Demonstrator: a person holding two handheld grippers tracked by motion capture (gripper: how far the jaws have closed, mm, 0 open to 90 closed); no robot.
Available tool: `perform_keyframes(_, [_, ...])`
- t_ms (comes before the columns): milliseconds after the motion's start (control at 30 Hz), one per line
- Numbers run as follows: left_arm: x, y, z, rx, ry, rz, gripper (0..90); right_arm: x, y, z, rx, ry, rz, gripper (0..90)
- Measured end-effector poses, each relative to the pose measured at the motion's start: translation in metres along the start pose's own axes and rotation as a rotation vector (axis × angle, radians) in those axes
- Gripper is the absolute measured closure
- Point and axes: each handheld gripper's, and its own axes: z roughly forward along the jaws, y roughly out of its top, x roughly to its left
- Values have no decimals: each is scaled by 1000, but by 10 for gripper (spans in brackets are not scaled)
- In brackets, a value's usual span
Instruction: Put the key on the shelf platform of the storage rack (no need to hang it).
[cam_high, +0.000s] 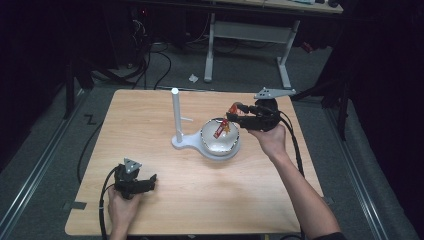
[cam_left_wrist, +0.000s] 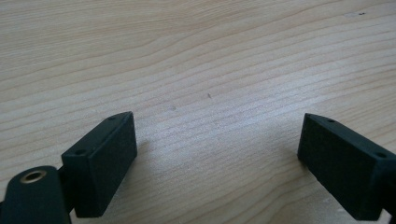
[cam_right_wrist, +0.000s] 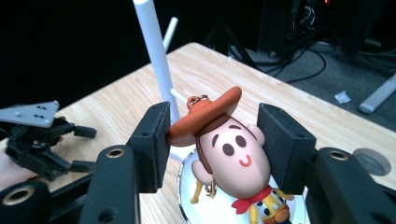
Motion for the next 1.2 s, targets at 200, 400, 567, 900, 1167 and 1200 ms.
perform_keyframes(200, [0, 0, 0, 0, 0, 0, 120, -5, -8, 11, 29, -2, 22, 469])
perform_keyframes(400, [0, 0, 0, 0, 0, 0, 120, -9, -17, 20, 51, 1, 39, 468])
perform_keyframes(567, [0, 0, 0, 0, 0, -1, 121, -10, -21, 26, 58, 2, 49, 467])
perform_keyframes(900, [0, 0, 0, -1, -1, -1, 122, -7, -27, 46, 96, -3, 38, 465])
perform_keyframes(1167, [0, 0, 0, -1, -1, -2, 122, -7, -32, 58, 103, 0, 48, 464])
perform_keyframes(1200, [0, 0, 0, -3, 0, -4, 122, -7, -34, 61, 107, 2, 50, 464])
